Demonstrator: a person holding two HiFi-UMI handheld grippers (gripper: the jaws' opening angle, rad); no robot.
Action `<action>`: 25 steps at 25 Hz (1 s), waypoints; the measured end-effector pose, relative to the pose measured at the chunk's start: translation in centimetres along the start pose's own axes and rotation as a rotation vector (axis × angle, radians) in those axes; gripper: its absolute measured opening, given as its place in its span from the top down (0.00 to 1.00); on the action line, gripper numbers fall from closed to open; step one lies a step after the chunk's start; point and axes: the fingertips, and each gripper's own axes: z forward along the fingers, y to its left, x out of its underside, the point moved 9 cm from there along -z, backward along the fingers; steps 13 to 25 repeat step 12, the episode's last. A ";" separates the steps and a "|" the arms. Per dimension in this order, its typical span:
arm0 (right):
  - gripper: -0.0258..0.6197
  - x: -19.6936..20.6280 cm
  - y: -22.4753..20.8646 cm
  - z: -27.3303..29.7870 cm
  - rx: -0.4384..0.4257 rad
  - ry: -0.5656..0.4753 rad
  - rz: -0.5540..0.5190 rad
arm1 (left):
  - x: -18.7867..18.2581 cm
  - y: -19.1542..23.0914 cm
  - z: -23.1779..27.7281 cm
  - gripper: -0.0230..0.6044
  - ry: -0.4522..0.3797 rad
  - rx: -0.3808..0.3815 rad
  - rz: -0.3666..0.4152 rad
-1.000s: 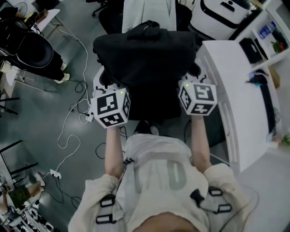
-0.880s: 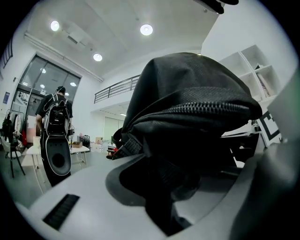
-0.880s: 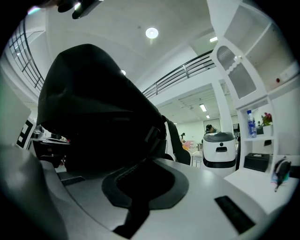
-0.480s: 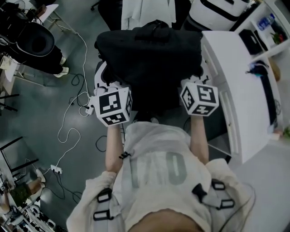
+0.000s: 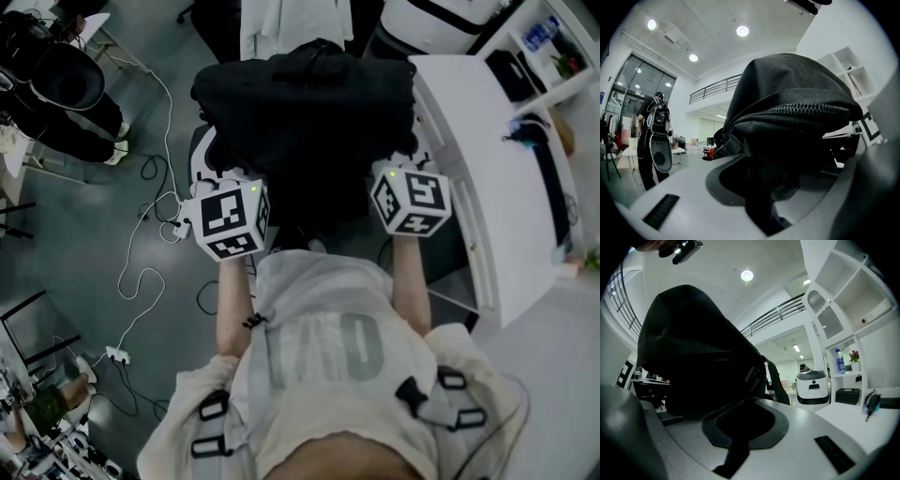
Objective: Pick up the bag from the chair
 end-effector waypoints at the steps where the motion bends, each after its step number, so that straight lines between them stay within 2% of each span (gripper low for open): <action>1: 0.94 0.0 0.0 -0.1 -0.001 0.001 -0.002 | 0.1 0.0 0.0 0.85 0.001 0.000 -0.001; 25: 0.94 0.6 -0.4 -0.5 0.005 0.010 -0.008 | 0.6 -0.4 0.3 0.85 0.001 0.010 -0.016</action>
